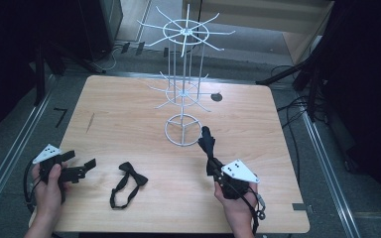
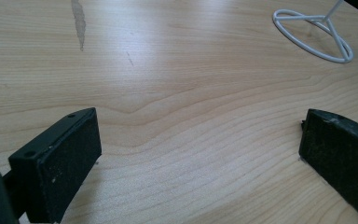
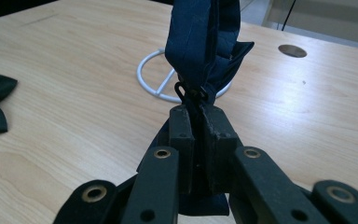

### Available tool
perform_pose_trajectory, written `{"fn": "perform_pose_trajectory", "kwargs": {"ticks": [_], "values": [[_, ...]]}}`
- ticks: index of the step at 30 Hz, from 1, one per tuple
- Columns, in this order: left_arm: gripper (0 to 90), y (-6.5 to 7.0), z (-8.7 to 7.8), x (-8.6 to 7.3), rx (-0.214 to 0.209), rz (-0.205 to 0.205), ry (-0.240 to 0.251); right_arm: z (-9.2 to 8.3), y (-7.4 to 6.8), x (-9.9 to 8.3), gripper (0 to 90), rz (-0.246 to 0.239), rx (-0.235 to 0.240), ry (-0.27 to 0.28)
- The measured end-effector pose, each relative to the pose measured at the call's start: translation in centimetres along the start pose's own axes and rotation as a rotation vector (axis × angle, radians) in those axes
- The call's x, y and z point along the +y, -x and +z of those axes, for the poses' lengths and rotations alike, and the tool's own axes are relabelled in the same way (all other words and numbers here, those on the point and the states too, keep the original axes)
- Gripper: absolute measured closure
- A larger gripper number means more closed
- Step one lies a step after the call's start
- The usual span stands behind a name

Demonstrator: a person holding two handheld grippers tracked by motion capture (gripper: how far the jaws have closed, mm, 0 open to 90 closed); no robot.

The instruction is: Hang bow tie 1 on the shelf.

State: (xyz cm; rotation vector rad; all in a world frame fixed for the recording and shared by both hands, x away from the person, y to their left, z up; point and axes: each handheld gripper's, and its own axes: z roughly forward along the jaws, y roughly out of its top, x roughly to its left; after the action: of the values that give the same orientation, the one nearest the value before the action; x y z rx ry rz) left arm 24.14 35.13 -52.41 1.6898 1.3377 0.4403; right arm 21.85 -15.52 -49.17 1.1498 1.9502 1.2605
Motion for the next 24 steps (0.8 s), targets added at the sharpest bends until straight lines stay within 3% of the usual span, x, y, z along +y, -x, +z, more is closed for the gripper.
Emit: {"fn": "perform_pose_trajectory", "kwargs": {"ticks": [24], "values": [[0.0, -0.1, -0.1, 0.0, -0.005, -0.004, 0.01, -1.1, 2.7, 3.1, 84.7, 0.056, -0.054, 0.05]]}}
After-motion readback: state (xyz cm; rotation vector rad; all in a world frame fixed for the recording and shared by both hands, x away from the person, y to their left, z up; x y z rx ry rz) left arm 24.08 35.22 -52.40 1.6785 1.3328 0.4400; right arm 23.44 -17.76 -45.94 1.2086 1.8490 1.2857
